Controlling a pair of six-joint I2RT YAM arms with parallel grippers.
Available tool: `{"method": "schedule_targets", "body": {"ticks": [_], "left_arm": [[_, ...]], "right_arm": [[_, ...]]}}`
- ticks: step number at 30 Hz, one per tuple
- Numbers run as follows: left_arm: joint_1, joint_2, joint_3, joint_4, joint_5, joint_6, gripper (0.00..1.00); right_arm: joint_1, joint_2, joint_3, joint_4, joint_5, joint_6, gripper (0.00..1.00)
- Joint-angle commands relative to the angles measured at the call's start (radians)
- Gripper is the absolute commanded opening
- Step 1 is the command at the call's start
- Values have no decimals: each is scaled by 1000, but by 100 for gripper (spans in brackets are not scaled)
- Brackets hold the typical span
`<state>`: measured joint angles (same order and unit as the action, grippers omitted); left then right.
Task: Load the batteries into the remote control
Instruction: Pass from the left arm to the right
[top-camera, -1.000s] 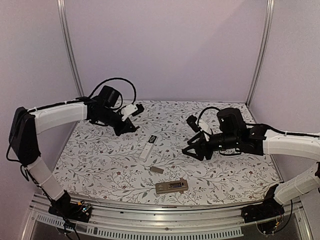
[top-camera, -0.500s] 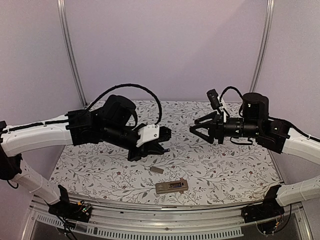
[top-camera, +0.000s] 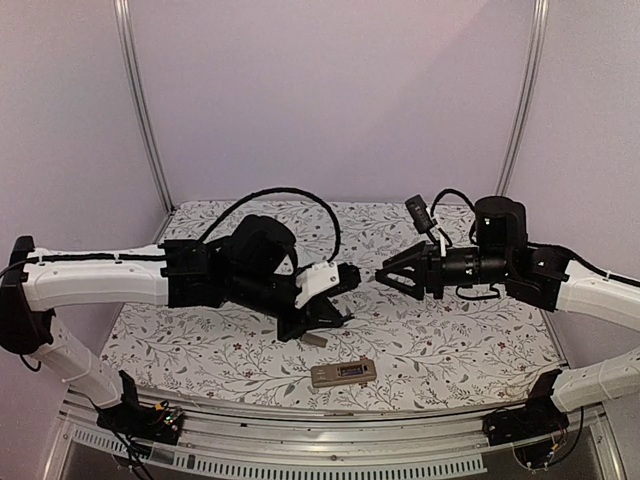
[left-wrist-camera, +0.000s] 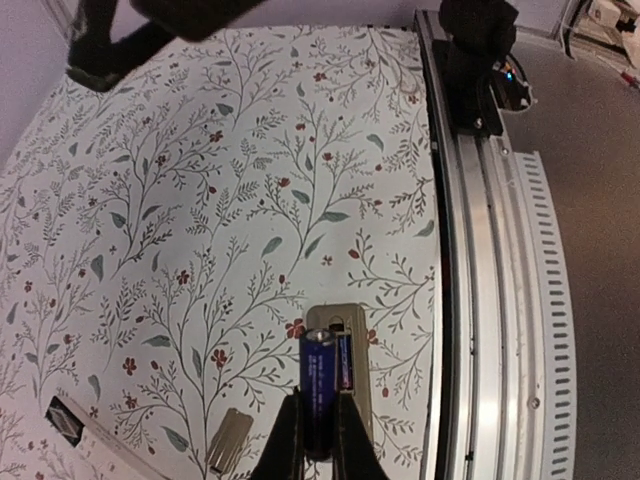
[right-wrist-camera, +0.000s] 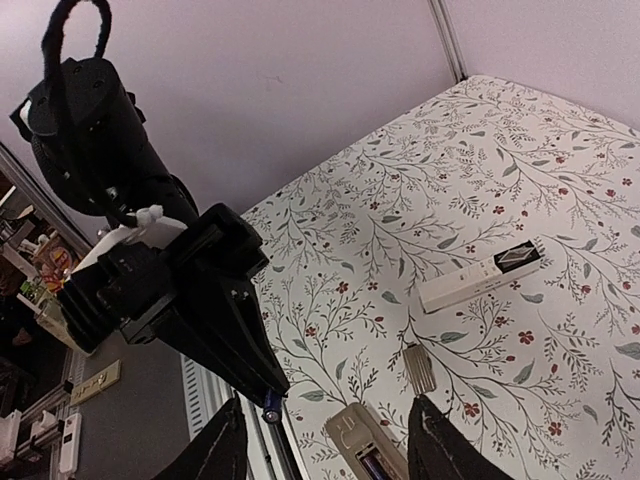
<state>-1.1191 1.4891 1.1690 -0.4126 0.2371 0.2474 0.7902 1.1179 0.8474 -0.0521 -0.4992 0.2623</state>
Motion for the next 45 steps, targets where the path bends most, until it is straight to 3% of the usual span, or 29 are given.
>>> {"method": "schedule_targets", "body": {"ticks": [1,5,10,15,23,28,34,41,45], "left_arm": [[2,-80,-141,477,37,-222,0],[10,-120,-257,804,32,-326,0],[9,-122,-314,989,39,-350,0],[9,-95,-304,1016,71,-375,0],[7,-93,-334,1074,119,-408,0],[8,-81,-327,1075,131,-414,0],[7,-82,-337,1080,131,-414,0],[7,-89,-345,1077,134,-415,0],[8,-92,-350,1078,137,-423,0]], "right_arm": [[-6,-42,-62,153,-100,-9,53],[-4,-100,-121,313,-142,-48,50],[39,-55,-83,363,-200,-90,47],[134,-30,-57,376,-96,-204,46],[138,5,-20,380,-115,-216,28],[143,32,-12,399,-116,-211,27],[143,45,0,404,-123,-186,12],[143,45,1,410,-121,-167,7],[143,48,9,419,-123,-163,14]]}}
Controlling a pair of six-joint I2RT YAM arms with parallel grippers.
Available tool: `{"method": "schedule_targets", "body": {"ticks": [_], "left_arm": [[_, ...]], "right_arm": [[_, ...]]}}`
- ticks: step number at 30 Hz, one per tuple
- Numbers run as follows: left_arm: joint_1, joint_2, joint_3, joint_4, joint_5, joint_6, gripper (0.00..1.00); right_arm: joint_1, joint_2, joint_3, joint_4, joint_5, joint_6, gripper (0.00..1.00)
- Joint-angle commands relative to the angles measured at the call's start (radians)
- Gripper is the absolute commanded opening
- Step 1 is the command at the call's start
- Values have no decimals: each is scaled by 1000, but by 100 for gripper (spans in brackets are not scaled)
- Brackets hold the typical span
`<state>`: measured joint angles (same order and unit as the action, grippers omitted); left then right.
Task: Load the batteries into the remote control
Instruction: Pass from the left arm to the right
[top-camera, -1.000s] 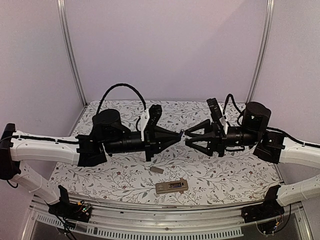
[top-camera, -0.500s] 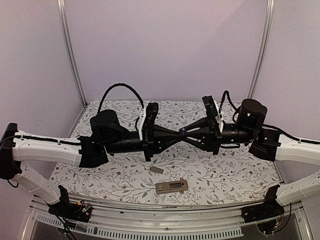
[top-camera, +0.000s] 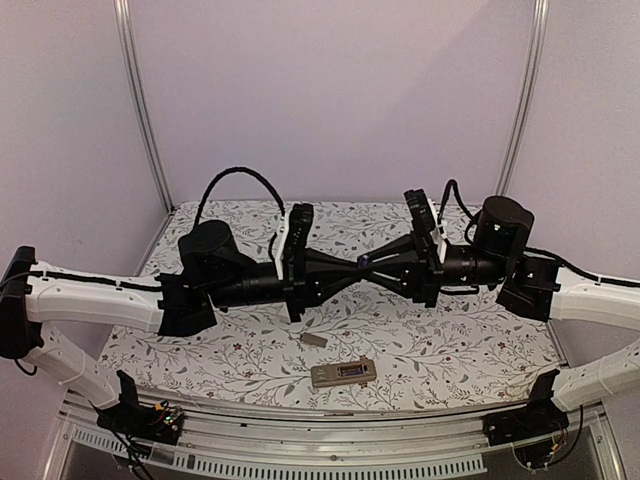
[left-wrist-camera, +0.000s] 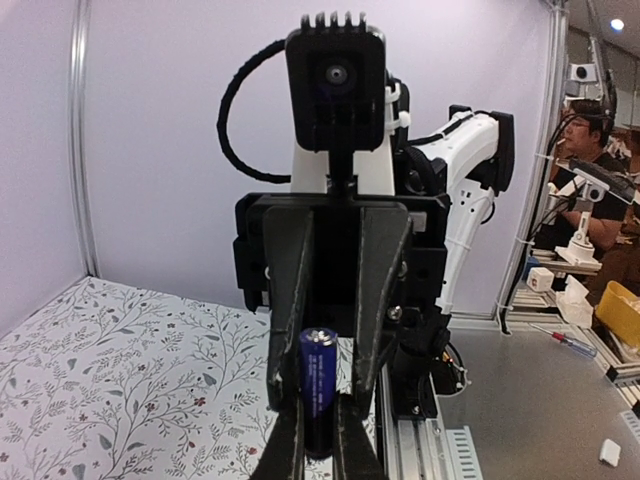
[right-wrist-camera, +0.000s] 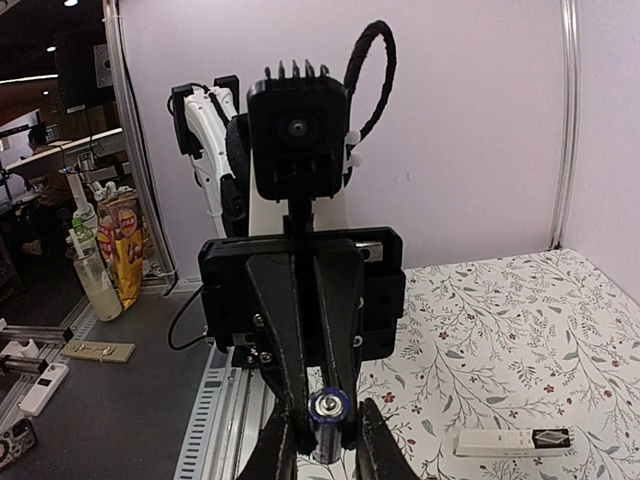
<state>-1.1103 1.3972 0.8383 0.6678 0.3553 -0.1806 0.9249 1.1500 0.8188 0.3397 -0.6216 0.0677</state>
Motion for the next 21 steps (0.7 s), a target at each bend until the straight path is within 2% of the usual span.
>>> {"method": "schedule_targets", "body": {"ticks": [1,10,19,21], "left_arm": [[-1,-3,-23,-2,16,4,0],[-1,-5,-33,9,14,-3,0],[-1,-4,-31,29,12,-2,0],[0,-3,-32,32,10,-4,0]], "right_arm": [[9,17,40,26,-1,34,16],[8,10,39,32,-7,46,31],[9,0,19,36,3,46,25],[9,5,17,36,0,51,20]]}}
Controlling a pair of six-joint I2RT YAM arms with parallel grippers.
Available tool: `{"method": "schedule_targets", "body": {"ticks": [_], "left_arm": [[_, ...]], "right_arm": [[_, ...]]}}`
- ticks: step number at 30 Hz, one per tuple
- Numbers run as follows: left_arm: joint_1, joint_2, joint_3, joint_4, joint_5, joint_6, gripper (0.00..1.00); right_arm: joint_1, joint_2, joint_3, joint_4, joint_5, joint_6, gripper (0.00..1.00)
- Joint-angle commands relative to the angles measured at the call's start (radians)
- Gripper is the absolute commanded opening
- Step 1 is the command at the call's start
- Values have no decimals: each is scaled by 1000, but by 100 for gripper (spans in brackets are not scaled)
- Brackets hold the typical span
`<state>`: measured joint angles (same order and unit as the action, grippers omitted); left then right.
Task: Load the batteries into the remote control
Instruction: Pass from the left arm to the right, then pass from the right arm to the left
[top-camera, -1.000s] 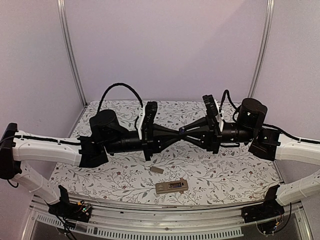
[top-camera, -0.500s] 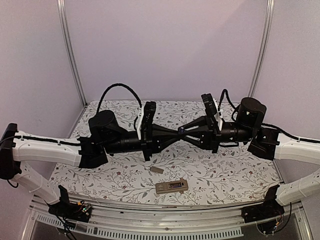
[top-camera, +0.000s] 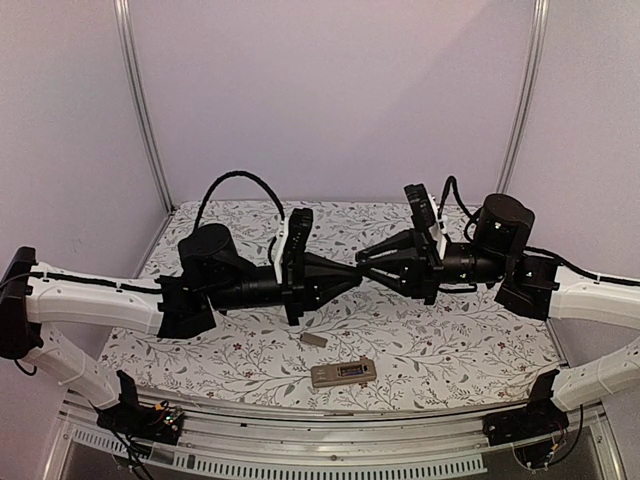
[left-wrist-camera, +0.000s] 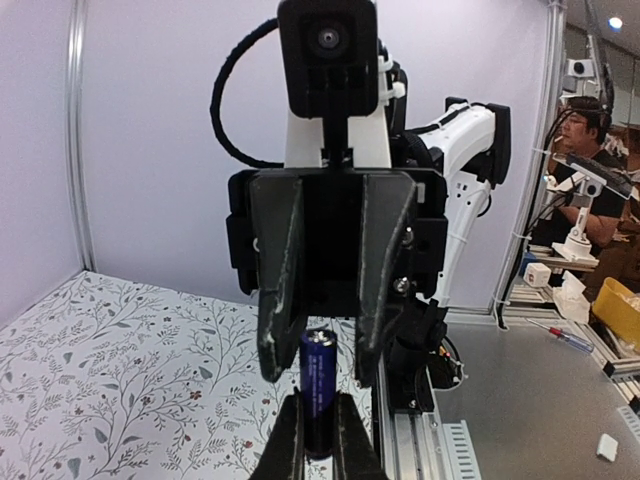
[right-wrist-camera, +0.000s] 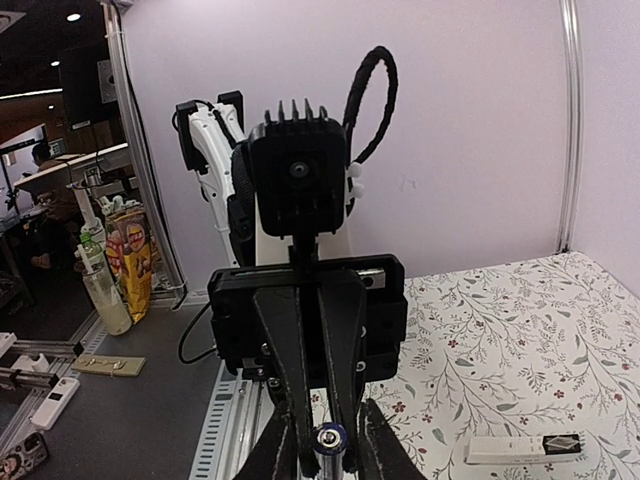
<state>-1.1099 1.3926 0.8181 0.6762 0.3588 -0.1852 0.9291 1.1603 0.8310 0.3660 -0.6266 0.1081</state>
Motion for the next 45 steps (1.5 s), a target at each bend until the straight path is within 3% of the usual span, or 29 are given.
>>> {"method": "schedule_targets", "body": {"ticks": [1,9,13,14,16,17,19,24,28,33,39,43,45], "left_arm": [[-1,3,-14,25,5,0,0],[-2,5,-17,42,3,0,0],[-1,7,-16,39,3,2,1],[-1,9,-13,30,-5,0,16],[-1,6,-7,-15,-40,1,64],[-1,0,-7,-38,-60,9,80],[-1,-15,-9,-100,-109,45,85],[-7,-13,38,-265,-234,112,73],[-11,-4,56,-242,-230,109,62],[-8,-6,50,-162,-242,75,61],[-8,27,73,-148,-246,63,51],[-2,28,84,-150,-291,55,30],[-1,32,89,-148,-288,50,24]], "right_arm": [[4,-3,4,11,5,12,16],[4,19,6,-12,-8,6,0],[5,22,22,-38,0,2,0],[4,24,32,-62,14,0,0],[2,29,69,-144,66,-18,0],[0,33,96,-200,97,-29,0],[-5,51,155,-314,151,-44,0],[-4,134,384,-658,209,-43,0],[-3,215,506,-837,272,-79,0],[3,197,509,-835,275,-136,0],[4,187,503,-812,264,-137,0],[4,182,488,-808,265,-139,0],[5,175,482,-790,266,-133,0]]}}
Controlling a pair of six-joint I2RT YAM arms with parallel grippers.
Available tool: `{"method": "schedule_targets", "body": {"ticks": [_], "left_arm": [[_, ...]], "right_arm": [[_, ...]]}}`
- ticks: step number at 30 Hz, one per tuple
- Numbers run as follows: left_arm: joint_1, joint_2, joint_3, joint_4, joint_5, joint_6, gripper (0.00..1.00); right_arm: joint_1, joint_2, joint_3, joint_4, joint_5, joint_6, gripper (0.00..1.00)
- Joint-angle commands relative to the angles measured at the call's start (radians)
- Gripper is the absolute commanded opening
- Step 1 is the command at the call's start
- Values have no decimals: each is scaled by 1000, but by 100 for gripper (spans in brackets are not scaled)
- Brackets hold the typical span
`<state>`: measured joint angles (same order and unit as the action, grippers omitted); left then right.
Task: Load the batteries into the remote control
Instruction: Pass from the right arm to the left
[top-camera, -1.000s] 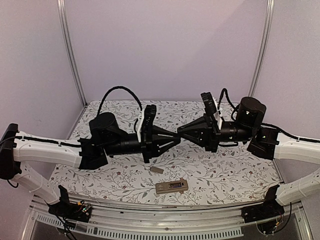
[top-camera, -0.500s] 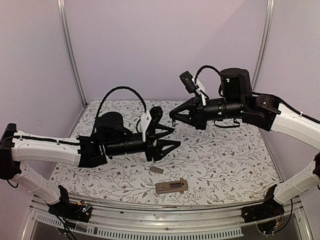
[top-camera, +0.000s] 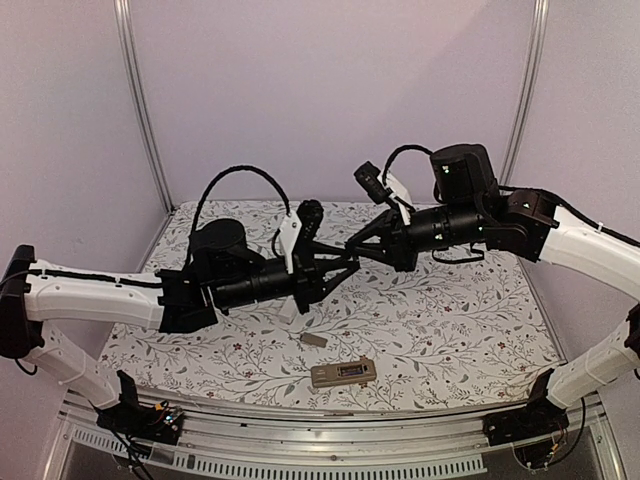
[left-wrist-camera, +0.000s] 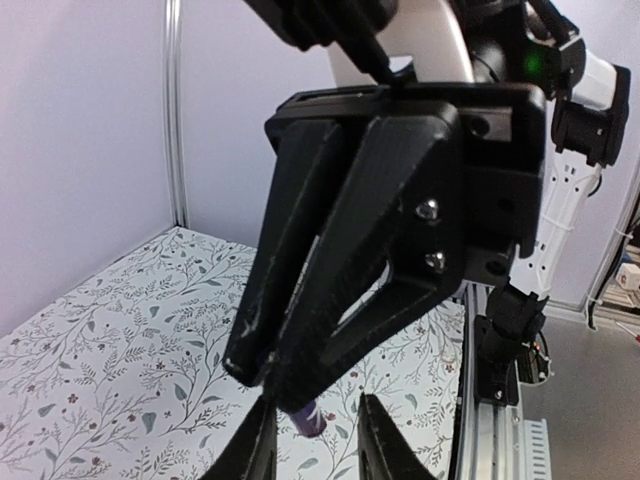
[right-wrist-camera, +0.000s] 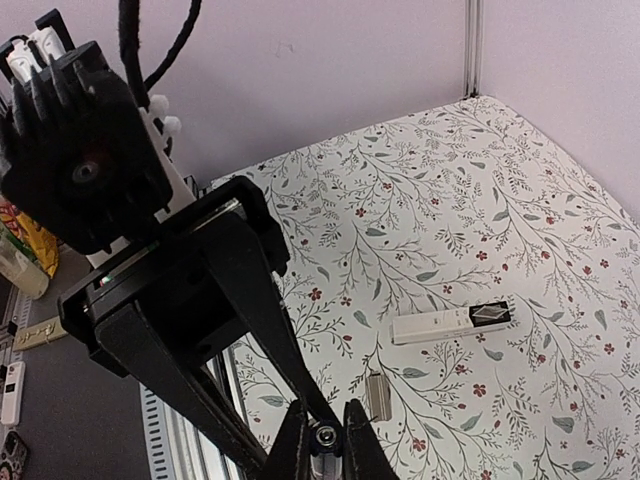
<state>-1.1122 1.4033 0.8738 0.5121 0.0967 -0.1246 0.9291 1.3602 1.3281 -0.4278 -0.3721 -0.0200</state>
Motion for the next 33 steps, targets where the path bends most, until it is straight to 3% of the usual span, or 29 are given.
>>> {"method": "schedule_targets", "body": {"ticks": [1,7,11,20,23,28,30,33], "left_arm": [[4,24,36,15,-20,-10,23],[13,49,48,1,31,-27,31],[14,59,53,4,44,-35,19],[17,48,43,24,22,-10,12],[17,49,36,29,15,-9,0],[16,32,11,86,37,-6,0],[17,20,-7,119,36,-6,0],[17,9,-37,168,32,-15,0]], "right_arm": [[5,-30,-20,14,13,-2,0],[4,-50,-39,56,6,15,0],[4,-51,-50,77,-16,14,0],[5,-53,-63,92,-38,15,0],[4,-52,-67,101,-42,15,0],[4,-50,-81,123,-74,15,0],[4,-51,-89,134,-87,15,10],[5,-66,-118,184,-104,15,40]]}}
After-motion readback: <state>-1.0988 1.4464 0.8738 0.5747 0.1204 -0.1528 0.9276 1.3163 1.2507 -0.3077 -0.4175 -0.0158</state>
